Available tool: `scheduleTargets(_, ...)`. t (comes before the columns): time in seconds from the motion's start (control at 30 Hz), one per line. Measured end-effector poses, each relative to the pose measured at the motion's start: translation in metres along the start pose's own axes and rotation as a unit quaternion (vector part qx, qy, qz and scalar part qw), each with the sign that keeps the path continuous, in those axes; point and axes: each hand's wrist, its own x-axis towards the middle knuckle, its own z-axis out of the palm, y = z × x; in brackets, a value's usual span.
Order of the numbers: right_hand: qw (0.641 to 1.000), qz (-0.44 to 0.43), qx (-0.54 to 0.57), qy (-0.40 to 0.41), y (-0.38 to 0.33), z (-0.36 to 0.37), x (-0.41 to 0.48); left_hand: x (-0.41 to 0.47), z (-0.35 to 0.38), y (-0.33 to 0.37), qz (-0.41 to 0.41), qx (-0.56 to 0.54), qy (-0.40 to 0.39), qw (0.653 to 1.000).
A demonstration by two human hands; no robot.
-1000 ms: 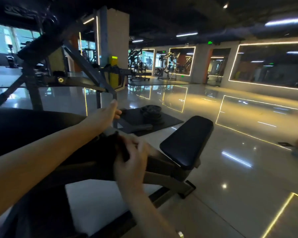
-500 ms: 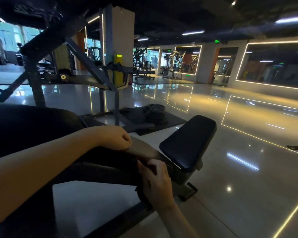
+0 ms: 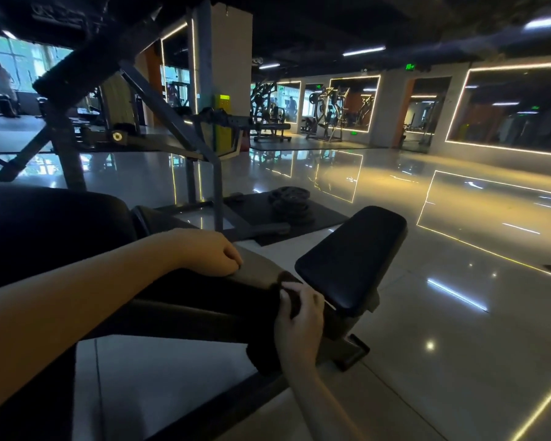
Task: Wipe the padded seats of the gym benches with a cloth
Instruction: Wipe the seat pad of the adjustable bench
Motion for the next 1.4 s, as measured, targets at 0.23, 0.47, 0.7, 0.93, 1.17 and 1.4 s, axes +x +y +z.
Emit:
scheduleTargets(0.23,0.979,-0.202,-0.033,-0.017,0.008,0.003,-0.003,0.031,0.014,0.019,0.032,0.033,-0.019,0.999)
scheduleTargets(0.47,0.994,-0.027,-0.059,0.092,0.072,-0.005,0.003,0.034,0.018,0.023,0.043,0.085,-0.027,0.995)
scheduleTargets(0.7,0.961,0.271,-0.01,0.055,0.117,-0.006,0.028,0.051,0.028,0.037,0.012,0.122,0.002,0.992)
scheduleTargets(0.93,0.996,0.086,0.009,0.02,0.06,-0.006,0.011,0.076,0.034,0.055,-0.004,0.117,-0.028,0.993)
scheduleTargets(1.17,0.988,-0.123,-0.091,-0.023,0.052,-0.008,0.0,0.073,0.038,0.069,0.025,0.133,-0.031,0.99)
scheduleTargets(1.4,0.987,-0.123,-0.104,0.014,0.098,-0.013,0.014,0.081,0.042,0.064,0.036,0.125,-0.008,0.992)
